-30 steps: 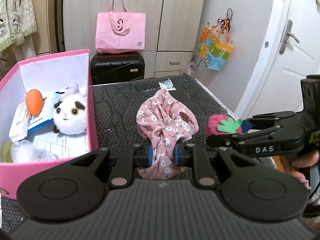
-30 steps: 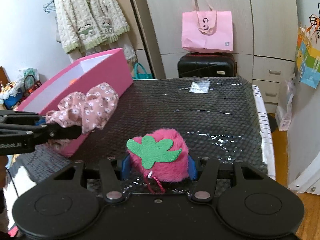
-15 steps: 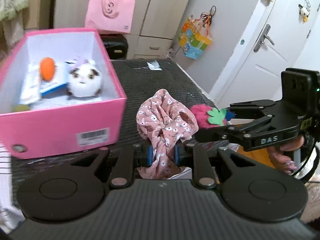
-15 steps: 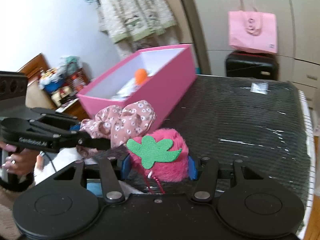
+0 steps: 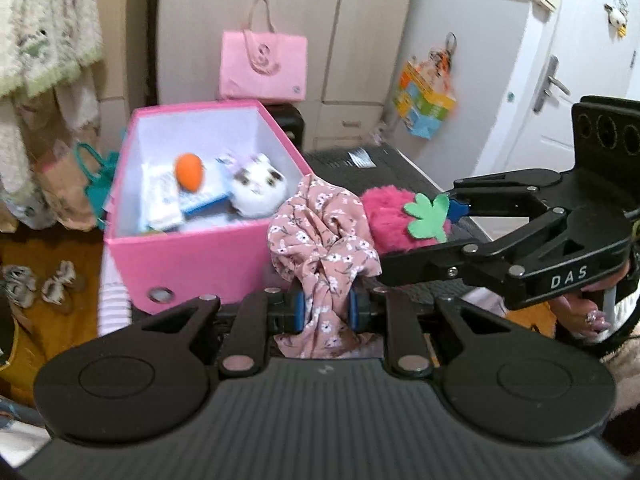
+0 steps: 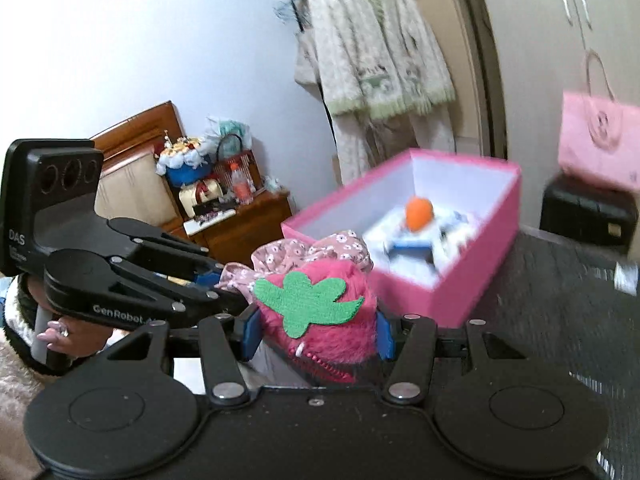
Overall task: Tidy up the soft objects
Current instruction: 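Lift the floral cloth with the left gripper while the right carries the strawberry plush to the box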
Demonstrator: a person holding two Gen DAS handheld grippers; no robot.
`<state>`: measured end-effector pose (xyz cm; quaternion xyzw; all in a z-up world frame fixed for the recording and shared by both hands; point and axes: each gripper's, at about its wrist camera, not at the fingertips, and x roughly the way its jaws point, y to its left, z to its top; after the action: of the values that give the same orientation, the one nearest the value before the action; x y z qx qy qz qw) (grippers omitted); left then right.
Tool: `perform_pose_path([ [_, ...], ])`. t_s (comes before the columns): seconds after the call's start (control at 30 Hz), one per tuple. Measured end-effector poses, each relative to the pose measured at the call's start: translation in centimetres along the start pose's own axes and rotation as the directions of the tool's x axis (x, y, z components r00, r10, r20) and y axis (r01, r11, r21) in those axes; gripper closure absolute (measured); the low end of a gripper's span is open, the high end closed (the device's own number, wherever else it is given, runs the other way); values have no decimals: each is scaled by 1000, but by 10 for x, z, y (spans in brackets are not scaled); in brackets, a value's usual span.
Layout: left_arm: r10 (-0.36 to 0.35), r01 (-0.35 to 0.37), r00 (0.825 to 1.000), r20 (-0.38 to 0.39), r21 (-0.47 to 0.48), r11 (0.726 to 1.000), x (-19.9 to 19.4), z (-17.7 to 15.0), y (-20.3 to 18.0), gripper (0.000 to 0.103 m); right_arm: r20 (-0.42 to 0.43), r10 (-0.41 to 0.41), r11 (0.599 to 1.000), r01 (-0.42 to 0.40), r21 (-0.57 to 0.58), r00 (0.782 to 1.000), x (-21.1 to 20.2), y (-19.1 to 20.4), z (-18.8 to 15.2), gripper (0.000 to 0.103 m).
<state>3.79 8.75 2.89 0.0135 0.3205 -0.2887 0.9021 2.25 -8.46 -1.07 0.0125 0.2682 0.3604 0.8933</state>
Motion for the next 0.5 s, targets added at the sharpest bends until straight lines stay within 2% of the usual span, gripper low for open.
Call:
perform_pose_path([
  [0.13, 12, -11, 998, 56, -17, 1000, -6, 11, 16, 84, 41, 1, 1000, 0, -24, 999, 12, 2, 21, 44],
  [0.33, -6, 11, 992, 126, -41, 999, 13, 34, 45, 84, 66, 4, 999, -7, 36, 998, 30, -19, 51, 43],
  [0.43, -41, 53, 992, 121, -98, 994, 33, 49, 68, 83, 80, 17, 996, -24, 89, 997, 49, -35, 67, 43],
  [0.5, -24, 36, 993, 116, -103, 994, 47, 61, 81, 83, 79, -12, 993, 3, 115, 997, 65, -45, 77, 43],
])
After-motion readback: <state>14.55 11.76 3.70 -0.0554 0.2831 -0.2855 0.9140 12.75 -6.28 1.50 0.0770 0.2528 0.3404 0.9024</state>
